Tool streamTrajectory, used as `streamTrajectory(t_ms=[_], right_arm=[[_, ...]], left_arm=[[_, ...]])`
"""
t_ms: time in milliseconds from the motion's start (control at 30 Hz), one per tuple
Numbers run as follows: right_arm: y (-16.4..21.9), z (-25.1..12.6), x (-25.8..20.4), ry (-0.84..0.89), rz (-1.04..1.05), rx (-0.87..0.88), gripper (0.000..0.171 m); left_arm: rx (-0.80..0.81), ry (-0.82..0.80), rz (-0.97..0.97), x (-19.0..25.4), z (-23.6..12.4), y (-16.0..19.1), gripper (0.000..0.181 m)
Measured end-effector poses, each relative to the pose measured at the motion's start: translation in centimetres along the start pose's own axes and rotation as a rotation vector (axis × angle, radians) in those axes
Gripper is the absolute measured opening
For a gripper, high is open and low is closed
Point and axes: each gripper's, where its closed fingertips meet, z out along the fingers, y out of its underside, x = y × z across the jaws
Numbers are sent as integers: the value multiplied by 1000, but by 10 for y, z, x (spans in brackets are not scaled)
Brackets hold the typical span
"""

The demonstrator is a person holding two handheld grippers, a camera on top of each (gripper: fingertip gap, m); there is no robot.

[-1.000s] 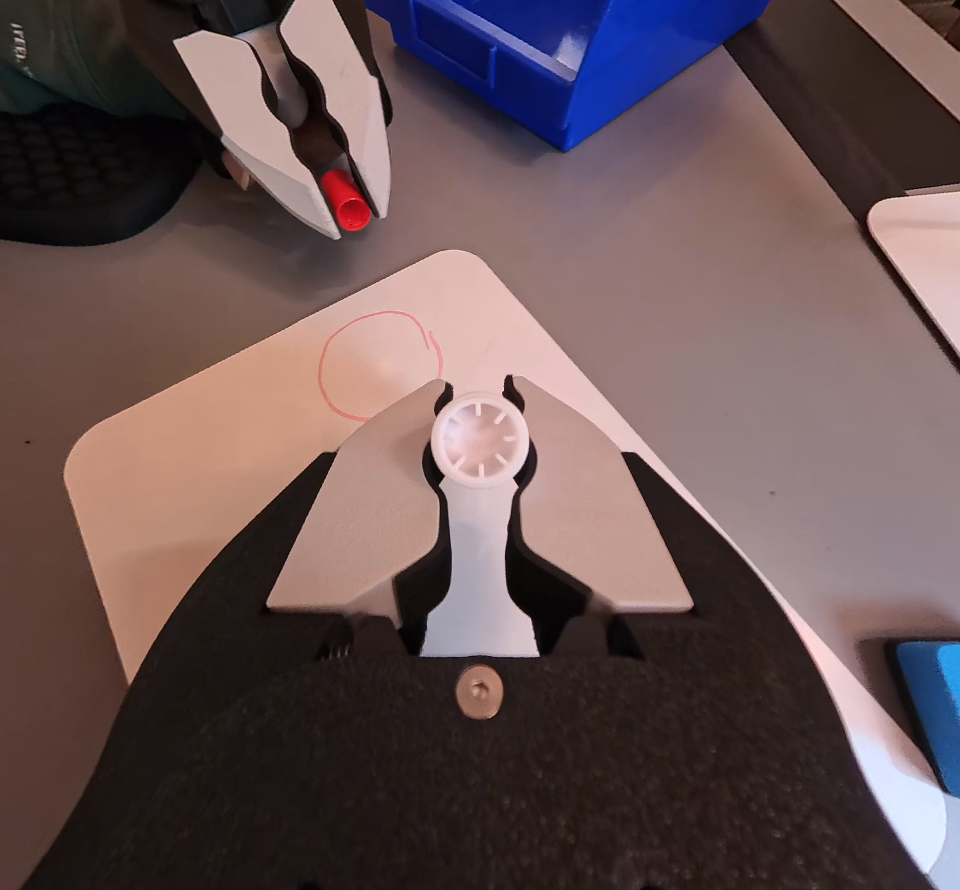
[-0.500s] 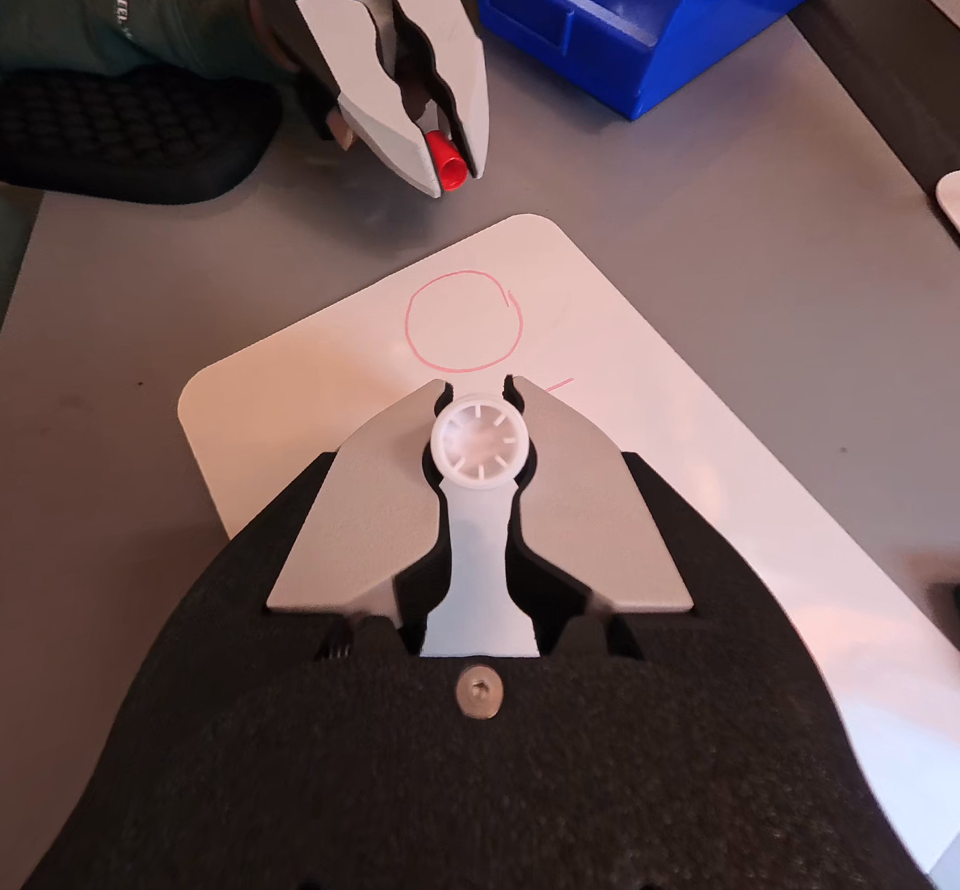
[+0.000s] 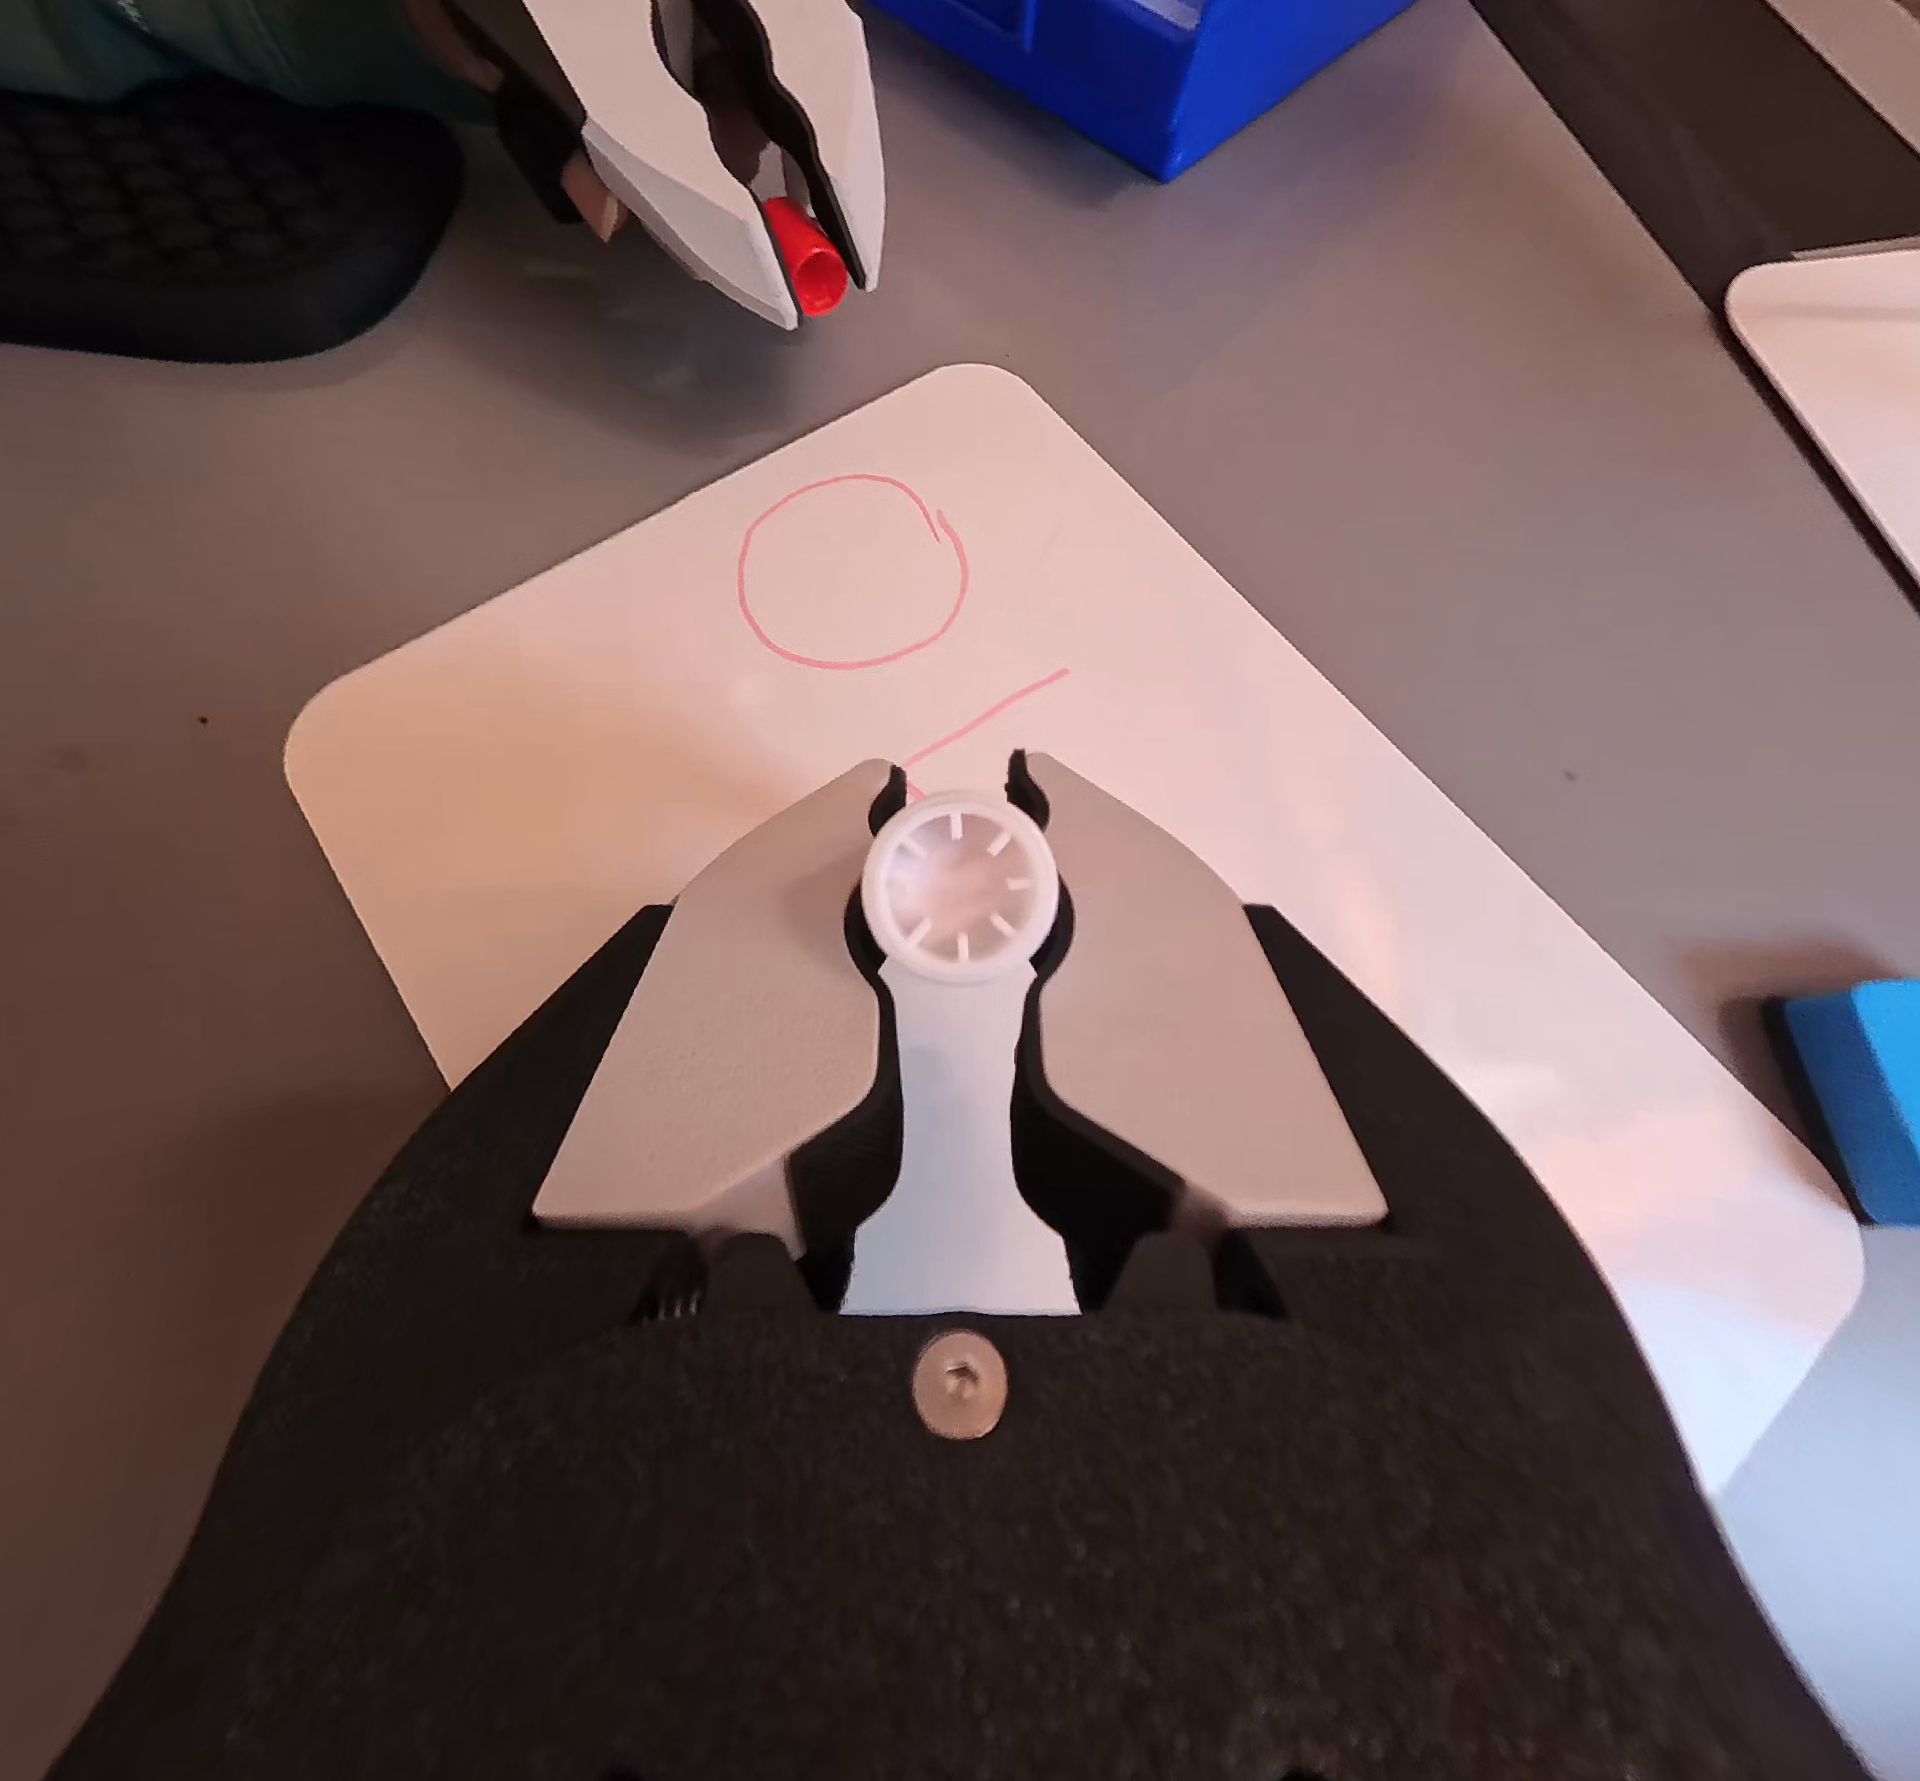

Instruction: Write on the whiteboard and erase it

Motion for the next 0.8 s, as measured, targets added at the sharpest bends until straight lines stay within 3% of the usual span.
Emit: streamTrajectory(t_ms=[433, 800], right_arm=[[23, -31, 29, 105, 65, 0, 20], [16, -19, 45, 126, 59, 24, 20]], left_arm=[[-12, 3, -9, 0, 1, 2, 16], [-11, 6, -8, 0, 1, 1, 16]])
